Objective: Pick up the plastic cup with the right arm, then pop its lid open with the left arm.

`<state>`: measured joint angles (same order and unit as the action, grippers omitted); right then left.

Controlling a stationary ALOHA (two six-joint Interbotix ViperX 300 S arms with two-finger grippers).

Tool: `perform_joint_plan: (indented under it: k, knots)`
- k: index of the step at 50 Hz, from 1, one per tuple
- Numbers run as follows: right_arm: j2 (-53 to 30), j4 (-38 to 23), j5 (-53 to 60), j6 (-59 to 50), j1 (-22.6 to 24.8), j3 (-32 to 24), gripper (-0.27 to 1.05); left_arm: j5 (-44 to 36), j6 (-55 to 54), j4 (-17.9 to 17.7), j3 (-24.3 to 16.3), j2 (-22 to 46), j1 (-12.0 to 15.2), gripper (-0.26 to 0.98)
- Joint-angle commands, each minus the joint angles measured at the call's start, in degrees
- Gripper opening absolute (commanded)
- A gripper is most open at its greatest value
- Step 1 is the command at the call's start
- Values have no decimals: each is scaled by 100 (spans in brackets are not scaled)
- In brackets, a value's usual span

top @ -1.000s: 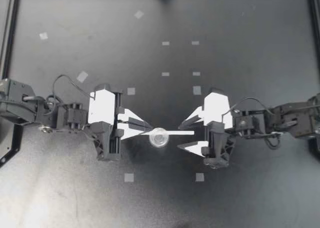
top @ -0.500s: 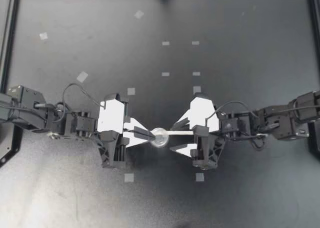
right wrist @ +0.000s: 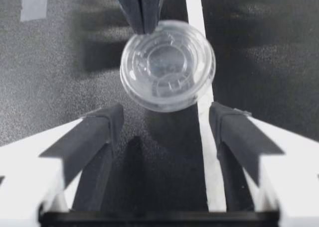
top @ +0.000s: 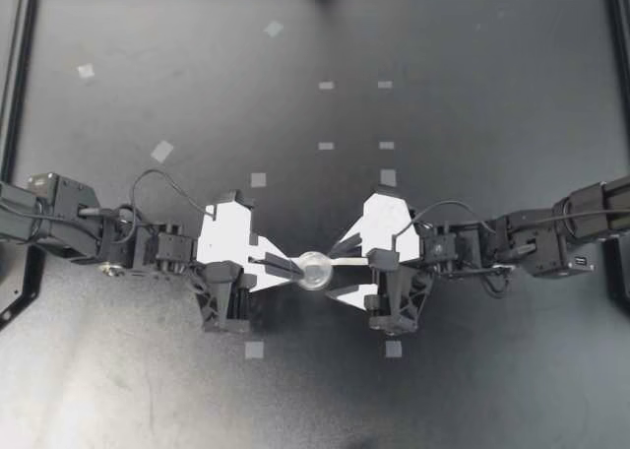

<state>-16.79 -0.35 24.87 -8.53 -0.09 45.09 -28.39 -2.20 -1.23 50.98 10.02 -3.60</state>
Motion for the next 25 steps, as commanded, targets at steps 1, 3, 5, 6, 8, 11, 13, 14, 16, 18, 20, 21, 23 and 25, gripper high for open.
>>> perform_joint_plan:
  k: [1, 3, 5, 6, 8, 11, 13, 14, 16, 18, 20, 21, 23, 25]
  knots:
    - [44, -9, 26, 9, -26, -132, 69, -26, -9, -9, -79, -79, -9, 2]
    - [26, -18, 26, 9, -26, -158, 69, -26, -9, -9, -79, -70, -9, 2]
    - [9, -18, 26, 9, -26, -176, 69, -26, -9, 0, -62, -70, -9, 2]
    - [-18, -18, 26, 9, -26, -193, 69, -26, -18, -9, -62, -70, -9, 2]
    - [-44, -35, 26, 9, -26, -211, 69, -26, -18, 0, -53, -70, -9, 2]
    - [-79, -44, 26, 9, -26, -246, 69, -35, -18, -9, -53, -53, -9, 2]
    - [-105, -62, 26, 0, -26, -281, 69, -26, -18, -9, -53, -35, -9, 2]
    - [-123, -62, 26, 0, -26, -290, 69, -26, -26, 0, -53, -26, -9, 2]
    - [-123, -62, 26, 0, -18, -308, 69, -26, -26, 0, -53, -9, -9, 2]
    - [-141, -70, 26, 0, -26, -316, 69, -35, -26, -9, -53, 9, -9, 2]
    - [-141, -70, 26, 0, -18, -325, 69, -26, -26, 0, -53, 26, -9, 2]
    - [-149, -70, 26, 0, -26, -334, 69, -26, -26, -9, -53, 35, -9, 2]
    - [-141, -70, 26, 0, -18, -343, 69, -26, -26, 0, -62, 53, -9, 2]
    - [-149, -70, 26, 0, -26, -334, 69, -26, -26, 0, -62, 53, -9, 2]
